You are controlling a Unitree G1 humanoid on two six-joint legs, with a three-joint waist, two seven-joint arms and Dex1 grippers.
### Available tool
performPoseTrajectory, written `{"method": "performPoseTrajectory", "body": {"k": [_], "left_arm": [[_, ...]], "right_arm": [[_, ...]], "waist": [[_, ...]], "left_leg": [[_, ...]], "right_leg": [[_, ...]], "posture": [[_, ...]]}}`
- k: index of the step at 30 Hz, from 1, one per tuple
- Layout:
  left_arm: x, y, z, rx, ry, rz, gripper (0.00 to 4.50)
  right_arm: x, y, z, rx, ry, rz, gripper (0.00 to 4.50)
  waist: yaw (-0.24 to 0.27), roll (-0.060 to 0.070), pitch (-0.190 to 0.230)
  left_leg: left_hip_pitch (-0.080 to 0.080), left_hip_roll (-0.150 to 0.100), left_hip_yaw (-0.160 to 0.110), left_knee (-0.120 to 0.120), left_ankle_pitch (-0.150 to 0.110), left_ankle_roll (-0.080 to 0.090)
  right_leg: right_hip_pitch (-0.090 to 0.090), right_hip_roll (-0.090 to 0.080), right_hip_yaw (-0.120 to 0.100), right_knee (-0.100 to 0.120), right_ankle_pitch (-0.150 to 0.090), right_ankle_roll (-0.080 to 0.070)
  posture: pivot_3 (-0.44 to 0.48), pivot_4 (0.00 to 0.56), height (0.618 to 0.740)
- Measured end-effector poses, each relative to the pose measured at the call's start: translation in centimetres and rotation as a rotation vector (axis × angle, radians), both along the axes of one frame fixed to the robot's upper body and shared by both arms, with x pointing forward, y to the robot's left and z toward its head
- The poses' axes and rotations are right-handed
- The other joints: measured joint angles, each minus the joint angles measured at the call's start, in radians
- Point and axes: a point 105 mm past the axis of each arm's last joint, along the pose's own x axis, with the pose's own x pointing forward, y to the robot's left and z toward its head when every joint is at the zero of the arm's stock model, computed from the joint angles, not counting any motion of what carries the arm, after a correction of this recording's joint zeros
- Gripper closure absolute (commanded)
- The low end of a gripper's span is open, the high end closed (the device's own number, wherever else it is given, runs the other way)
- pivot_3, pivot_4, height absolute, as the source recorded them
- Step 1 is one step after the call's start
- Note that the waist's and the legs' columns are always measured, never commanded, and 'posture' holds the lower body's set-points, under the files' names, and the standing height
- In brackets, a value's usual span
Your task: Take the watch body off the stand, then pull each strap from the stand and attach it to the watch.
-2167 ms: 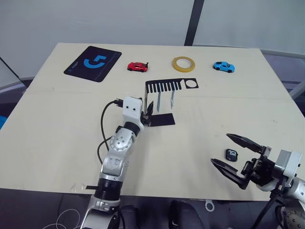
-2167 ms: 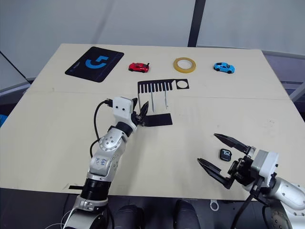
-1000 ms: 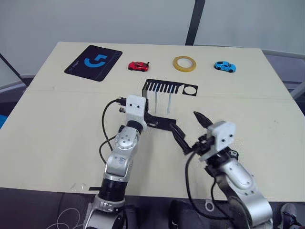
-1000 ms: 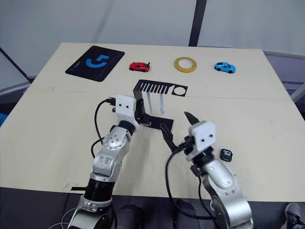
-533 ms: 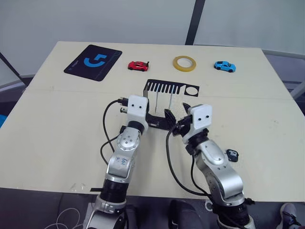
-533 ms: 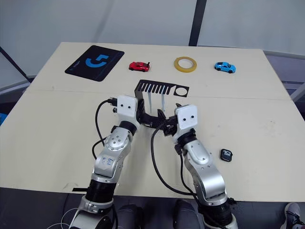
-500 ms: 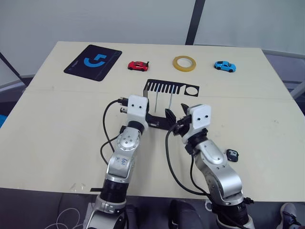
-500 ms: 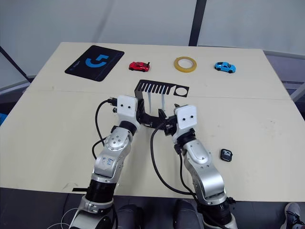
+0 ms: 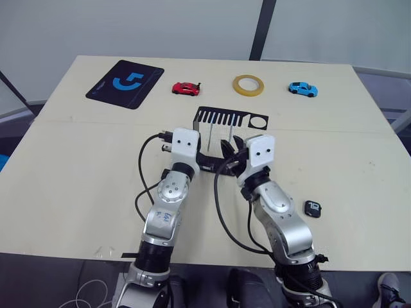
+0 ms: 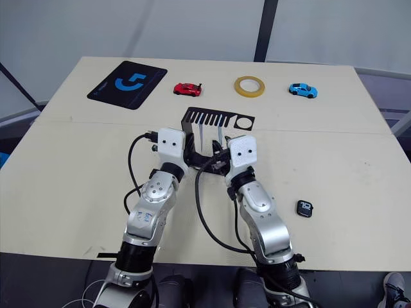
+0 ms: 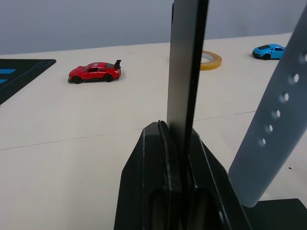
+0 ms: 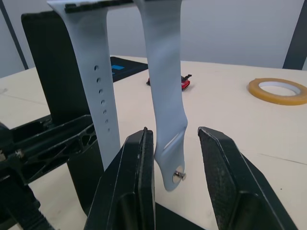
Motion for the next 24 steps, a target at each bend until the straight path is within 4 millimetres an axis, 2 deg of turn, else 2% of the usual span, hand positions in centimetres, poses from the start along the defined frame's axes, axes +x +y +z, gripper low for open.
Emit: {"method": "performPoseTrajectory", "body": {"k": [3,6,8,18,24], "left_arm": [[0.0,0.0,0.0,0.0,0.0,-0.001,4.5],[0.0,0.0,0.0,0.0,-0.001,-0.001,4.5],[0.0,0.0,0.0,0.0,-0.001,-0.001,4.5],[0.0,0.0,0.0,0.0,-0.001,-0.001,4.5],[0.0,0.0,0.1,-0.001,-0.003,-0.002,4.5]], "right_arm": [[0.1,0.1,0.0,0.005,-0.002,-0.008,2.83],[0.2,0.1,0.1,0.004,-0.012,-0.014,3.66],[0.2,0.0,0.1,0.004,-0.013,-0.015,4.44],[-0.1,0.5,0.1,-0.01,-0.024,0.014,4.44],[-0.7,0.3,1.3,-0.098,-0.137,0.013,4.44]], "waist": [[0.0,0.0,0.0],[0.0,0.0,0.0],[0.0,0.0,0.0],[0.0,0.0,0.0],[0.0,0.0,0.0]], "left_leg": [[0.0,0.0,0.0,0.0,0.0,0.0],[-0.001,0.0,0.0,0.0,0.0,0.0],[-0.001,0.0,0.0,0.0,0.0,0.0],[-0.002,0.0,-0.001,0.0,0.0,0.0],[-0.003,0.0,-0.001,0.0,0.0,0.0]], "right_leg": [[0.0,0.0,0.0,0.0,0.0,0.0],[0.0,0.0,0.0,0.0,0.0,0.0],[0.0,0.0,0.0,0.0,0.0,0.0],[-0.001,0.0,-0.001,0.0,0.0,0.0],[-0.001,0.0,-0.001,0.0,0.0,0.0]], "posture": [[0.0,0.15,0.737],[0.0,0.15,0.737],[0.0,0.15,0.737],[0.0,0.15,0.737],[0.0,0.15,0.737]]}}
